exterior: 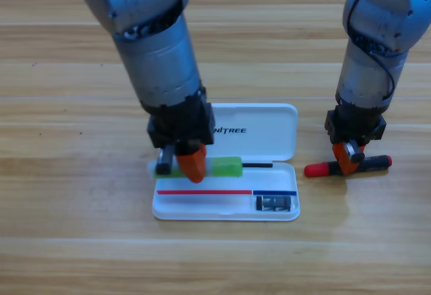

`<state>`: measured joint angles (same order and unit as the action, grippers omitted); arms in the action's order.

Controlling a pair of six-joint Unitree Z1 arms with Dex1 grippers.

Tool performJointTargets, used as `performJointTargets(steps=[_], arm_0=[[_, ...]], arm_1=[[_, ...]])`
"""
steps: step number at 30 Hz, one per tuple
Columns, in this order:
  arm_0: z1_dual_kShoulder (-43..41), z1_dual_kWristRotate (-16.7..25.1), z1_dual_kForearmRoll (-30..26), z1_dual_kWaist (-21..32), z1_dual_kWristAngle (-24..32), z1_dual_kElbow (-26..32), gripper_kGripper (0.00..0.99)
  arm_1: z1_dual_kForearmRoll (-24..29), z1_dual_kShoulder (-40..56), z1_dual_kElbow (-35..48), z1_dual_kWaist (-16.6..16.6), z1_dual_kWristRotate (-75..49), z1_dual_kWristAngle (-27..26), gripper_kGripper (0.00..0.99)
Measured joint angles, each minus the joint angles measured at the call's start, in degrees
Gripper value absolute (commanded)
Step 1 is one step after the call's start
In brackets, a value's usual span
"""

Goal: Clean up eraser and pencils

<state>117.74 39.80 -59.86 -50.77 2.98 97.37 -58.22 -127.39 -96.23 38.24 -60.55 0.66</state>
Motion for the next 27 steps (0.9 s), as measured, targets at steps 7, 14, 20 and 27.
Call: performJointTargets(steps=[7, 14, 20, 27], arm_0=[[3.91, -0.54, 0.00, -0.01, 0.00, 2.11, 0.000], [6.65, -0.54, 0.00, -0.01, 0.00, 2.87, 0.000], [8.03, -0.54, 0.00, -0.02, 0.00, 2.87, 0.000], [8.42, -0.54, 0.00, -0.02, -0.01, 2.87, 0.000]], arm_1=[[0.00, 0.00, 0.03, 0.00, 0.00, -0.02, 0.167], [0.12, -0.01, 0.17, -0.01, 0.00, -0.13, 0.284], [0.17, -0.65, 0.78, -0.14, 0.00, -0.43, 0.357], [0.20, -0.65, 0.85, -0.22, 0.00, -0.44, 0.000]])
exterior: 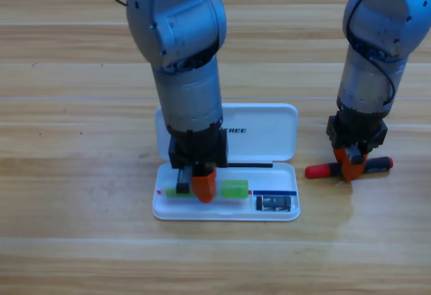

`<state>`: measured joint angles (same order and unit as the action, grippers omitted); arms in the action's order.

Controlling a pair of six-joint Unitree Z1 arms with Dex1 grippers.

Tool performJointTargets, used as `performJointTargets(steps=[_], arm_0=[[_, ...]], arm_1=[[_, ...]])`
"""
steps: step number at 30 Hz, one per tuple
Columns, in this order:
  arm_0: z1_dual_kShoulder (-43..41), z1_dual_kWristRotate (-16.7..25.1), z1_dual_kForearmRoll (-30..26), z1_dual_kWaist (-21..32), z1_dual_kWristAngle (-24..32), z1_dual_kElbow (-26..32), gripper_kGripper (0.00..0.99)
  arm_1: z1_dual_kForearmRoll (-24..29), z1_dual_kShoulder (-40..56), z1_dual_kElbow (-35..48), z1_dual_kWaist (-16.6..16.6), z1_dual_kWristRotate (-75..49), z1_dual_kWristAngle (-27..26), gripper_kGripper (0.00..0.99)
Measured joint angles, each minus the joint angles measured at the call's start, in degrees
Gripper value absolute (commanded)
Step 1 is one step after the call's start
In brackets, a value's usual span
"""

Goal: Clean up eraser and pencils

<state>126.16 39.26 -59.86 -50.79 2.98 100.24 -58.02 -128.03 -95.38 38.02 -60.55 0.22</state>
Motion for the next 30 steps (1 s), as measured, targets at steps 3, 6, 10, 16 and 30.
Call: performJointTargets(steps=[3, 6, 10, 16, 30], arm_0=[[0.77, 0.00, 0.00, 0.00, -0.04, 0.00, 0.000], [1.35, 0.00, 0.02, 0.00, -0.22, 0.00, 0.000], [1.43, 0.00, 0.04, 0.00, -0.38, 0.02, 0.000], [1.43, 0.00, 0.10, 0.00, -0.50, 0.04, 0.000], [1.43, -0.88, 0.19, 0.00, -1.62, 0.04, 0.990]], arm_1=[[0.00, 0.18, 0.32, -0.09, 0.00, -0.16, 0.000], [-0.38, 0.91, 1.27, -0.12, 0.01, -0.27, 0.000], [-5.18, 4.44, 1.79, -0.12, 2.12, -0.84, 0.000], [-10.82, 13.78, 0.21, 0.42, 6.89, -2.86, 0.000], [-11.45, 15.72, -2.44, 3.14, 9.21, -3.54, 0.000]])
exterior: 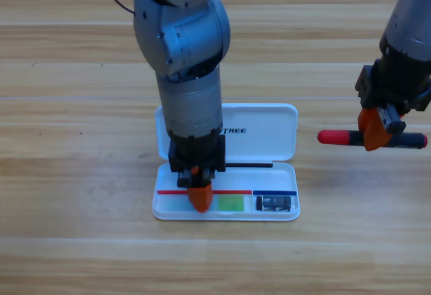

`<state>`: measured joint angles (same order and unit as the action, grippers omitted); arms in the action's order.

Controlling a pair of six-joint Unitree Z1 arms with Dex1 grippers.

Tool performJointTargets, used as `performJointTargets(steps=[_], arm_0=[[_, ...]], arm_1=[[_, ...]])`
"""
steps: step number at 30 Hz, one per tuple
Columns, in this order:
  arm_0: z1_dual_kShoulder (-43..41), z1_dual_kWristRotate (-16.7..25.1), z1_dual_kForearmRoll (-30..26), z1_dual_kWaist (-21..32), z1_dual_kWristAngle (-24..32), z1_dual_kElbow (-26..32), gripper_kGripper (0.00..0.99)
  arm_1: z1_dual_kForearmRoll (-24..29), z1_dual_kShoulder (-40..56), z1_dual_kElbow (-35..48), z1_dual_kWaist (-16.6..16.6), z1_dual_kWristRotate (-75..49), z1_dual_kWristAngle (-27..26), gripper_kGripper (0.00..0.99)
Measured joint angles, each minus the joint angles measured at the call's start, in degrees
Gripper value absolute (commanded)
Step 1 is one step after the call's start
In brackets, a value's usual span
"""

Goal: Clean up eraser and pencils

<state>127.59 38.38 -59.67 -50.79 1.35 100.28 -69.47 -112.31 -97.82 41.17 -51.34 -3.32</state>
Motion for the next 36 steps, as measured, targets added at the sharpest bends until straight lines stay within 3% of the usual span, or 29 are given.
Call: performJointTargets(steps=[8, 15, 22, 28, 36], arm_0=[[0.00, -0.42, 0.00, 0.00, -0.03, 0.00, 0.990], [-1.42, -0.46, -0.36, 0.03, -2.54, -0.03, 0.990], [-16.47, -0.15, -0.36, 1.57, -5.46, -5.98, 0.990], [-29.50, 4.99, -0.41, 8.95, -5.23, -11.24, 0.990], [-32.39, 11.73, 0.28, 20.93, -0.95, -15.11, 0.990]], arm_1=[[0.00, -0.17, -2.28, 0.72, 0.89, 0.00, 0.000], [-0.04, -4.47, -8.74, 3.89, 3.66, 0.00, 0.000], [-0.12, -13.60, -16.62, 7.76, 6.34, 0.16, 0.000], [-1.06, -21.81, -25.87, 10.36, 7.68, 1.83, 0.000], [-3.25, -28.97, -33.08, 11.54, 8.12, 3.26, 0.000]])
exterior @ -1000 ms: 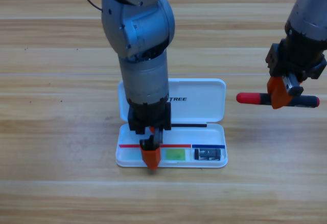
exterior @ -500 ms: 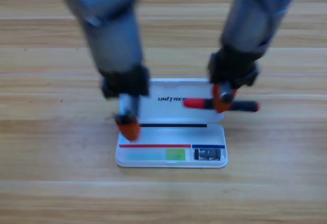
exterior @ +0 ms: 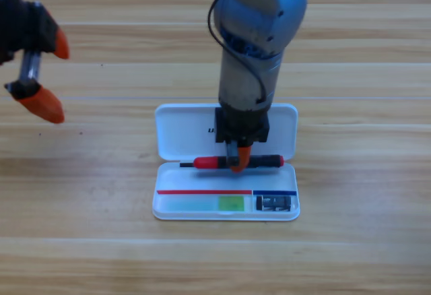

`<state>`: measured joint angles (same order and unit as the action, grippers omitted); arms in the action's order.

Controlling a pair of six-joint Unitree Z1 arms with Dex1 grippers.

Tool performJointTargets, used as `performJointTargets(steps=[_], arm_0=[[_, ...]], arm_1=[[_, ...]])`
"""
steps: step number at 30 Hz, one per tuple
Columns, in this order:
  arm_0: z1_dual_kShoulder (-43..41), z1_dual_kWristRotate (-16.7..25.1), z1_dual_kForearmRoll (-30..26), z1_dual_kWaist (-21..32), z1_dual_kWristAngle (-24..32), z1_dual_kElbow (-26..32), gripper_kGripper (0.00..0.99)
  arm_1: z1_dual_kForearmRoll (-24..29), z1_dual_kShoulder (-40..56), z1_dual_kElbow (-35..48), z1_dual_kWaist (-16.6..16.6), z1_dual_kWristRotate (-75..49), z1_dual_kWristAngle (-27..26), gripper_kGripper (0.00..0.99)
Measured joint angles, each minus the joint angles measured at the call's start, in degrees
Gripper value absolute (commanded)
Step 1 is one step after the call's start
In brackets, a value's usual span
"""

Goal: Clean up eraser and pencils

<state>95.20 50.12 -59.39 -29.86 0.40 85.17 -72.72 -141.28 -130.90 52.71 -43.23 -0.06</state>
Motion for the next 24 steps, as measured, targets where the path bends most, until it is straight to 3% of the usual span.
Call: performJointTargets(steps=[8, 19, 22, 23, 24], arm_0=[[-0.06, 1.09, 3.27, 6.68, 2.51, -0.52, 0.990], [-0.06, 1.09, 4.80, 7.94, 2.53, -0.52, 0.990], [-0.01, 1.09, 4.83, 7.95, 2.55, -0.52, 0.990], [-0.01, 1.09, 4.86, 7.95, 2.55, -0.52, 0.990], [-0.01, 1.09, 4.90, 7.95, 2.55, -0.52, 0.990]], arm_1=[[-0.55, -0.54, -0.42, 0.27, 0.26, 0.11, 0.000], [-1.39, -0.54, -0.42, 0.38, 0.97, 0.11, 0.000], [-1.41, -0.53, -0.42, 0.45, 1.62, 0.11, 0.713], [-1.49, -0.52, -0.42, 0.50, 2.10, 0.11, 0.825], [-1.70, -0.52, -0.38, 0.62, 2.48, 0.11, 0.841]])
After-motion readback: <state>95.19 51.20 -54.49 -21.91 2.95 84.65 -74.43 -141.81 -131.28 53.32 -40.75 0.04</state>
